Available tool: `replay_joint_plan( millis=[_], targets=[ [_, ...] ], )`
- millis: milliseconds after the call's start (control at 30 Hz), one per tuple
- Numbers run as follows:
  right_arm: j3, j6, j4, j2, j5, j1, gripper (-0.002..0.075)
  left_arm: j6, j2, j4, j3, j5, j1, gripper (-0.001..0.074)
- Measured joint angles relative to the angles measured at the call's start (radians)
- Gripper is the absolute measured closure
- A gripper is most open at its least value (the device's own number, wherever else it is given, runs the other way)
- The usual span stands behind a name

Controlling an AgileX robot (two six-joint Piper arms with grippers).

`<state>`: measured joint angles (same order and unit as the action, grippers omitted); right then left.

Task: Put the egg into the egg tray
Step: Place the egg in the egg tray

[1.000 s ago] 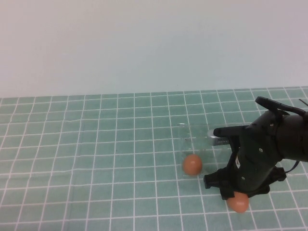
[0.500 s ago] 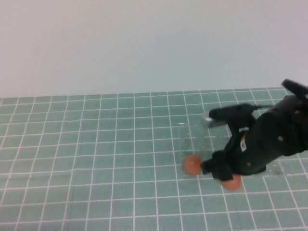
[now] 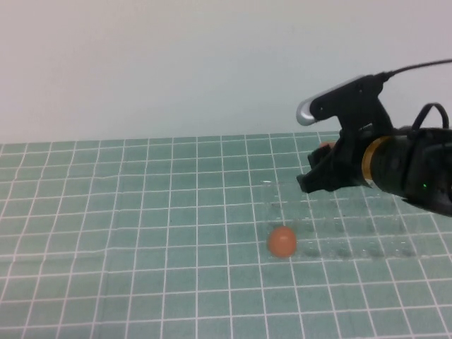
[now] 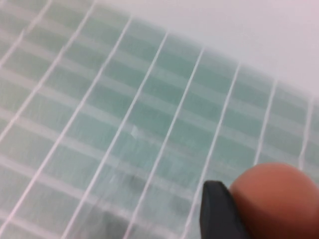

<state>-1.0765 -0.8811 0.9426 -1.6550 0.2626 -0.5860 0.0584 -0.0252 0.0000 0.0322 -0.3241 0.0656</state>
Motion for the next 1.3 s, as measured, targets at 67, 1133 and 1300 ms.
replay_joint_plan(
  millis=[67, 1133, 1300],
  targets=[
    [0.017, -0.124, 0.15, 0.017, -0.02, 0.0, 0.0369, 0.0, 0.0, 0.0, 0.0, 0.0, 0.0, 0.0736],
    [0.147, -0.078, 0.112, 0.098, -0.194, 0.021, 0.0369, 0.0, 0.0, 0.0, 0.0, 0.0, 0.0, 0.0736],
    [0.195, 0.347, -0.284, 0.094, -0.312, 0.047, 0.0369, 0.0, 0.0, 0.0, 0.0, 0.0, 0.0, 0.0736]
  ],
)
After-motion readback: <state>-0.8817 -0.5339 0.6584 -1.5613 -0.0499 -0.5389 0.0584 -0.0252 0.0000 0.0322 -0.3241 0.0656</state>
